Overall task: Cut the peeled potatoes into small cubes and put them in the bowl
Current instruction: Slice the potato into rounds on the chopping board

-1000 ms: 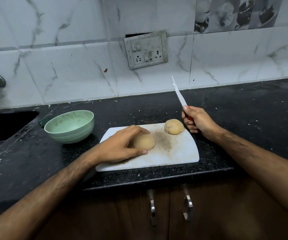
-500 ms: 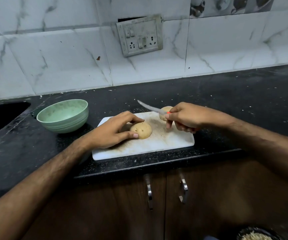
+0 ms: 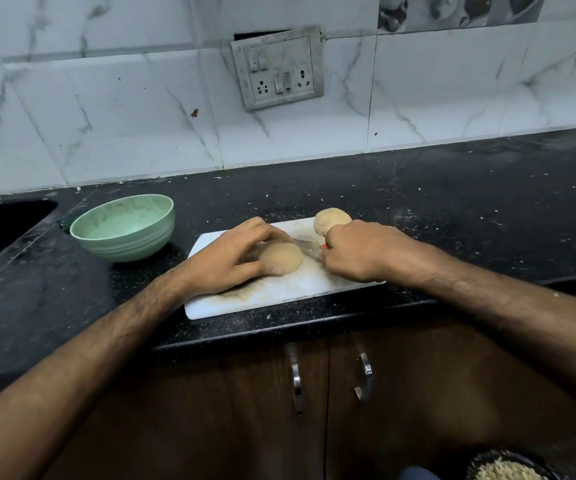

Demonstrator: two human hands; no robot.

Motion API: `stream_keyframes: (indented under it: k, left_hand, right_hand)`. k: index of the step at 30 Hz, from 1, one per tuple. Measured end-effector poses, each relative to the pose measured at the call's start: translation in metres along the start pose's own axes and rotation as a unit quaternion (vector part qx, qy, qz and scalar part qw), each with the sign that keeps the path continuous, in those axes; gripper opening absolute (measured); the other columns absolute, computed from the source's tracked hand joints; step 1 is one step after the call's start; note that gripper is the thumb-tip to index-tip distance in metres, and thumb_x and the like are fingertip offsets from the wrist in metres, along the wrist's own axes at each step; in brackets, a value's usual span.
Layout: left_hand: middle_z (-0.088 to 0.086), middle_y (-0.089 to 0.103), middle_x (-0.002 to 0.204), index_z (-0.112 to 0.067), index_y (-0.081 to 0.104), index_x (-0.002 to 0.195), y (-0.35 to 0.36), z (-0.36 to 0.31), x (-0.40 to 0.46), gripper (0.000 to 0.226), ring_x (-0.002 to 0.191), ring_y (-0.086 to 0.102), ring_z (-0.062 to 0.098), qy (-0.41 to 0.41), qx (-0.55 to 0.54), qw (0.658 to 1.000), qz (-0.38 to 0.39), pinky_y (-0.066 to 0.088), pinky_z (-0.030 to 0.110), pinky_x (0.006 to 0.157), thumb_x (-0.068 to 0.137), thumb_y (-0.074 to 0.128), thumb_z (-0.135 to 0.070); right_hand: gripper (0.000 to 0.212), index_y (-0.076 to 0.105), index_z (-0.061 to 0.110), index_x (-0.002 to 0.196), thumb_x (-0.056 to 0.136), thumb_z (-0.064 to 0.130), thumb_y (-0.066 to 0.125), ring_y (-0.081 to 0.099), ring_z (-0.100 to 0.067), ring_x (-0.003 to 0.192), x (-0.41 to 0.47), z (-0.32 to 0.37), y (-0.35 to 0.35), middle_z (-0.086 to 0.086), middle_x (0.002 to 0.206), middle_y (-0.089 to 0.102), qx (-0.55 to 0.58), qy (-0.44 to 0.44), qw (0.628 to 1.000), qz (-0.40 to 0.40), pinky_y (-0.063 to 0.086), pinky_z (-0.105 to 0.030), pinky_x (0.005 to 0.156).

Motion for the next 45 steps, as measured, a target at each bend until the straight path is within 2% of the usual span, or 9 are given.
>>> stream_keyframes:
  k: [3, 10, 14, 18, 22, 29, 35, 38, 45]
  left_hand:
    - [-0.006, 0.058, 0.113, -0.022, 0.06, 0.13, 0.002, 0.002, 0.0, 0.045, 0.111, 0.056, 0.017, 0.0, -0.003, 1.0, -0.003, 0.047, 0.036, 0.095, 0.091, 0.07, -0.042]
    - [-0.003, 0.058, 0.112, -0.025, 0.062, 0.129, 0.002, 0.007, 0.001, 0.044, 0.111, 0.057, 0.019, -0.007, -0.018, 1.0, -0.004, 0.048, 0.038, 0.096, 0.089, 0.076, -0.039]
    - [-0.001, 0.06, 0.113, -0.026, 0.063, 0.128, 0.001, 0.008, 0.002, 0.045, 0.111, 0.058, 0.019, -0.008, -0.029, 1.0, -0.006, 0.049, 0.036, 0.097, 0.088, 0.075, -0.044]
    - [-0.001, 0.062, 0.115, -0.027, 0.064, 0.127, 0.0, 0.007, 0.001, 0.044, 0.112, 0.059, 0.018, -0.008, -0.034, 0.999, -0.011, 0.048, 0.034, 0.097, 0.088, 0.077, -0.041]
    - [-0.002, 0.062, 0.115, -0.028, 0.065, 0.127, 0.0, 0.007, 0.001, 0.043, 0.113, 0.059, 0.017, -0.011, -0.045, 0.999, -0.014, 0.049, 0.031, 0.098, 0.087, 0.077, -0.04]
    - [0.0, 0.062, 0.112, -0.026, 0.067, 0.126, 0.001, 0.009, 0.001, 0.044, 0.113, 0.06, 0.017, -0.012, -0.068, 0.997, -0.024, 0.047, 0.024, 0.098, 0.086, 0.079, -0.037]
    - [0.0, 0.064, 0.11, -0.027, 0.067, 0.125, 0.002, 0.012, 0.002, 0.044, 0.107, 0.061, 0.019, -0.004, -0.054, 0.998, -0.032, 0.05, 0.036, 0.094, 0.085, 0.078, -0.043]
    - [-0.001, 0.062, 0.106, -0.024, 0.068, 0.124, 0.002, 0.012, 0.002, 0.045, 0.104, 0.061, 0.016, -0.004, -0.05, 0.998, -0.034, 0.05, 0.029, 0.092, 0.085, 0.079, -0.042]
    - [0.001, 0.059, 0.109, -0.023, 0.067, 0.124, 0.002, 0.011, 0.001, 0.045, 0.108, 0.06, 0.016, -0.017, -0.051, 0.998, -0.029, 0.045, 0.017, 0.094, 0.084, 0.079, -0.039]
  right_hand:
    - [0.027, 0.049, 0.017, 0.075, 0.098, 0.03, 0.039, 0.054, -0.015, 0.063, 0.001, 0.005, -0.001, 0.0, 0.074, 0.055, -0.009, -0.003, 1.0, 0.009, 0.035, -0.026, 0.053]
    - [0.029, 0.053, 0.015, 0.077, 0.098, 0.027, 0.037, 0.056, -0.013, 0.059, -0.006, 0.012, -0.006, -0.001, 0.07, 0.059, -0.017, 0.004, 1.0, 0.018, 0.035, -0.028, 0.054]
    - [0.022, 0.049, 0.013, 0.087, 0.099, 0.026, 0.037, 0.052, -0.016, 0.065, -0.01, 0.016, -0.008, -0.002, 0.082, 0.058, -0.022, 0.008, 1.0, 0.014, 0.036, -0.03, 0.062]
    - [0.008, 0.042, 0.021, 0.099, 0.101, 0.027, 0.036, 0.046, -0.025, 0.084, -0.017, 0.024, -0.009, -0.002, 0.092, 0.044, -0.03, 0.002, 0.999, 0.01, 0.035, -0.034, 0.073]
    - [0.008, 0.044, 0.022, 0.099, 0.101, 0.026, 0.038, 0.046, -0.025, 0.084, -0.021, 0.028, -0.006, -0.001, 0.092, 0.044, -0.032, -0.004, 0.999, 0.007, 0.035, -0.035, 0.072]
    - [0.011, 0.04, 0.019, 0.093, 0.101, 0.026, 0.039, 0.046, -0.024, 0.083, -0.02, 0.03, -0.001, -0.001, 0.089, 0.043, -0.031, -0.01, 0.999, -0.007, 0.034, -0.035, 0.069]
    - [0.012, 0.044, 0.014, 0.091, 0.099, 0.023, 0.041, 0.053, -0.023, 0.076, -0.013, 0.034, 0.005, 0.003, 0.074, 0.041, -0.008, -0.003, 1.0, 0.016, 0.037, -0.033, 0.064]
    - [0.021, 0.041, 0.015, 0.076, 0.096, 0.019, 0.041, 0.056, -0.018, 0.052, -0.008, 0.035, 0.013, 0.0, 0.072, 0.05, 0.004, -0.002, 1.0, 0.03, 0.039, -0.031, 0.053]
    - [0.017, 0.048, 0.013, 0.088, 0.099, 0.023, 0.04, 0.066, -0.022, 0.059, -0.011, 0.032, 0.017, -0.001, 0.076, 0.051, 0.023, -0.003, 0.999, 0.046, 0.044, -0.031, 0.055]
Point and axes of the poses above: each hand's wrist, its own x-axis towards the middle knuckle, its own y-axis out of the palm, z = x × y, the point moved 7 cm from there along x, towards the middle knuckle
